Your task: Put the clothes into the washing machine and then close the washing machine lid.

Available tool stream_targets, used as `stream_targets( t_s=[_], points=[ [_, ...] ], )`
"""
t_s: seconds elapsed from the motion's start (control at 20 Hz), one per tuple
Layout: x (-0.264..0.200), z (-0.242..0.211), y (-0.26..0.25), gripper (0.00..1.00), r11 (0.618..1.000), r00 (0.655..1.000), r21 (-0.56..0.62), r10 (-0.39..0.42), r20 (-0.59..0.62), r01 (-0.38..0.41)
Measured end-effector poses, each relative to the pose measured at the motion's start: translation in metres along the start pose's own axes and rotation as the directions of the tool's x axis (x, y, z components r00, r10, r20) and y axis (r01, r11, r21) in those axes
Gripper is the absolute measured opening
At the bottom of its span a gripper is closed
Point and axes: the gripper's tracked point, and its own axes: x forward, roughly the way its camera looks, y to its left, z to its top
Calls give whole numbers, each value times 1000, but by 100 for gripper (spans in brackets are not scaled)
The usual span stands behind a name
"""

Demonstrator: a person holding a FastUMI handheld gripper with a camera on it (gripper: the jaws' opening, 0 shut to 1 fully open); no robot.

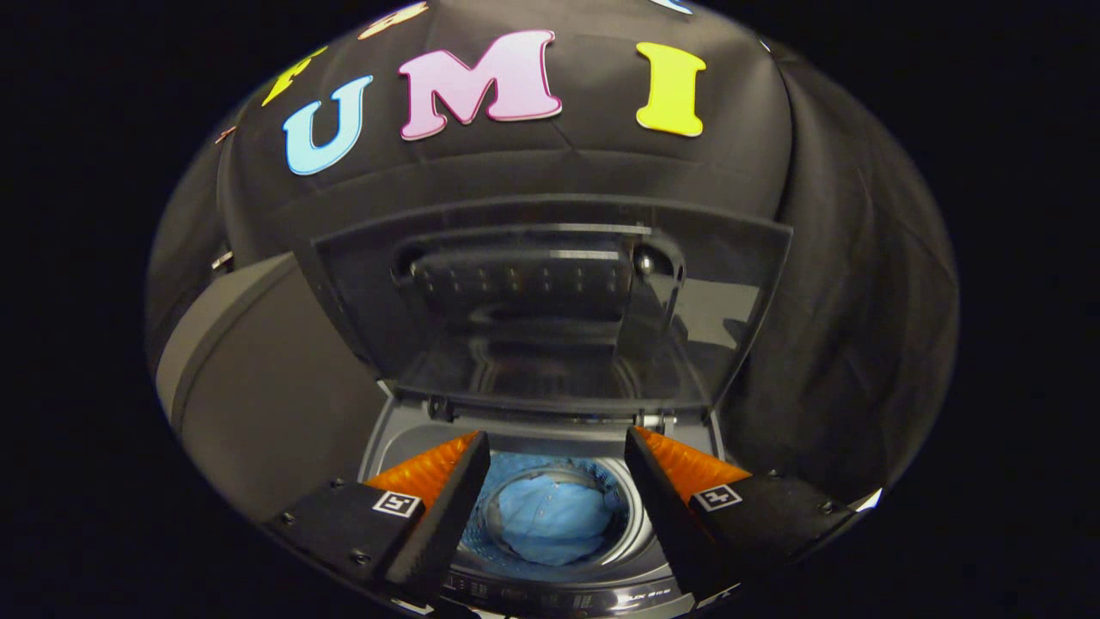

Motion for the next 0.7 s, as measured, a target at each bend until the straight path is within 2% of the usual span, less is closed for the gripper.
stream_targets(
  t_s=[0.3,0.5,0.7],
  points=[
    [-8,70,9,99,1000,990,18,17,138,-20],
    [-16,107,14,99,1000,970,-16,27,240,-24],
    [-5,140,18,99,999,950,-50,31,310,-17]
  ],
)
